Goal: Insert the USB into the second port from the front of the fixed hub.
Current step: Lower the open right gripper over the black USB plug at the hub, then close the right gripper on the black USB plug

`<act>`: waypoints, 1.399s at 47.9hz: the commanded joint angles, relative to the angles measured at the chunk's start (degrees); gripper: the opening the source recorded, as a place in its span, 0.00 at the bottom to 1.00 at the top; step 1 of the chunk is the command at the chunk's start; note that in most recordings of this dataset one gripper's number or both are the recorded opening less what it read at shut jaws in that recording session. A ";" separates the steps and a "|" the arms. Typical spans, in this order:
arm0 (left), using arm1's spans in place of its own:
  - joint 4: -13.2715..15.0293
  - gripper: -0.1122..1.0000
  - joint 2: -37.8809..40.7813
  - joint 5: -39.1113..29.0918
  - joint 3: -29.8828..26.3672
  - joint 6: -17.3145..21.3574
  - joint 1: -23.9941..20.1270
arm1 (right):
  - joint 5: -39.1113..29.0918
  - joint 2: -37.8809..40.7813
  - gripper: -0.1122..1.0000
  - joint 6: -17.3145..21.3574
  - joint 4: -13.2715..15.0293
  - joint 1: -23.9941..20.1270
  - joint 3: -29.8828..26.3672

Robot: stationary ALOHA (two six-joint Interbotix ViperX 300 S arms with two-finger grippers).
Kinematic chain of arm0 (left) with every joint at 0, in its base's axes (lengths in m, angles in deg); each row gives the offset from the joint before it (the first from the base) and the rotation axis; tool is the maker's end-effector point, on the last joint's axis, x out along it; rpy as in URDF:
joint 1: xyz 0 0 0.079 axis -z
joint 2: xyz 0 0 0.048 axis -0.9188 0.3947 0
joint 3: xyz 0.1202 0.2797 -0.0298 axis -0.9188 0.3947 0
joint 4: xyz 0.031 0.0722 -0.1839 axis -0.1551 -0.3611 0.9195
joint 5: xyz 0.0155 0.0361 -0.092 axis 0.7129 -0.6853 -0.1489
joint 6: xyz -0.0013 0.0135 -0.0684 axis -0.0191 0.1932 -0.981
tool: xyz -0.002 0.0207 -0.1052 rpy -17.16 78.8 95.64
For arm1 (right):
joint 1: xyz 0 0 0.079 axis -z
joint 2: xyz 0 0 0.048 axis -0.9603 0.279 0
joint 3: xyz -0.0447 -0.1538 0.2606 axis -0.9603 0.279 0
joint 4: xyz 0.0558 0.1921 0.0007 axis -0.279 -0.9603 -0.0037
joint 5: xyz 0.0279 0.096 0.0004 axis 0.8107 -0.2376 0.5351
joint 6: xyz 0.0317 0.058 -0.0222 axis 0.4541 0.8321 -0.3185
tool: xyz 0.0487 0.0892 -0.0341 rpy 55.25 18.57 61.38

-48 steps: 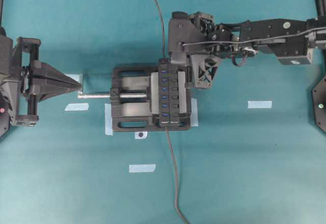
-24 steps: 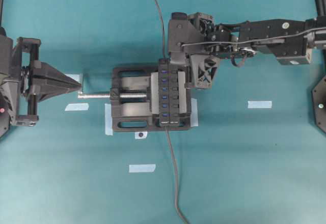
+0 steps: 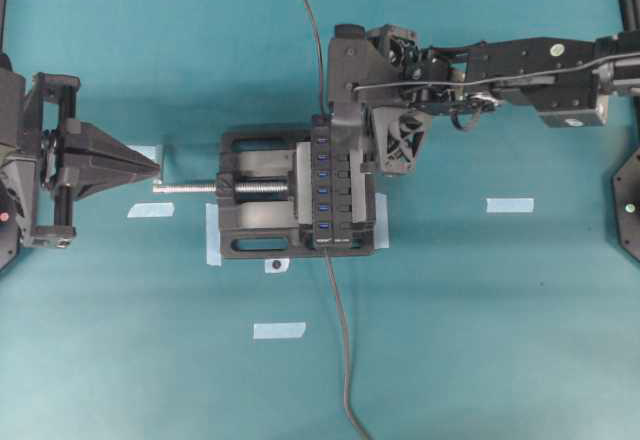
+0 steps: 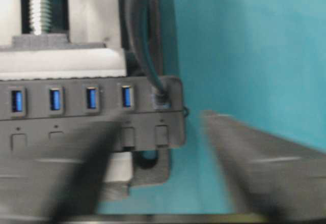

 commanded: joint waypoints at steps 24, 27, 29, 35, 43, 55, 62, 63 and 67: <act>-0.18 0.10 0.09 0.70 -0.88 -0.09 -0.18 | 3.08 1.93 0.91 0.18 -0.18 1.05 -3.25; -0.18 0.10 0.09 0.70 -0.97 -0.09 -0.18 | 2.99 2.46 0.91 0.09 -0.18 1.14 -3.78; -0.09 0.10 0.09 0.70 -0.97 -0.09 -0.09 | 2.90 2.72 0.91 0.09 -0.18 1.14 -3.96; -0.18 0.10 0.09 0.70 -0.88 -0.09 -0.18 | 2.72 3.08 0.91 0.09 -0.09 1.14 -4.31; -0.09 0.10 0.09 0.70 -0.79 -0.09 -0.18 | 2.46 2.90 0.91 0.09 -0.09 1.14 -4.31; -0.09 0.10 0.09 1.05 -0.62 -0.18 -0.18 | 1.93 2.99 0.90 0.09 -0.18 1.05 -4.31; -0.09 0.10 0.09 1.67 -0.62 -0.18 -0.26 | 1.49 3.08 0.88 0.09 -0.18 0.88 -4.31; -0.09 0.10 0.09 1.76 -0.62 -0.18 -0.26 | 1.41 3.08 0.87 0.09 -0.18 0.79 -4.31; -0.09 0.10 0.09 1.85 -0.62 -0.18 -0.26 | 1.05 3.08 0.84 0.09 -0.18 0.53 -4.31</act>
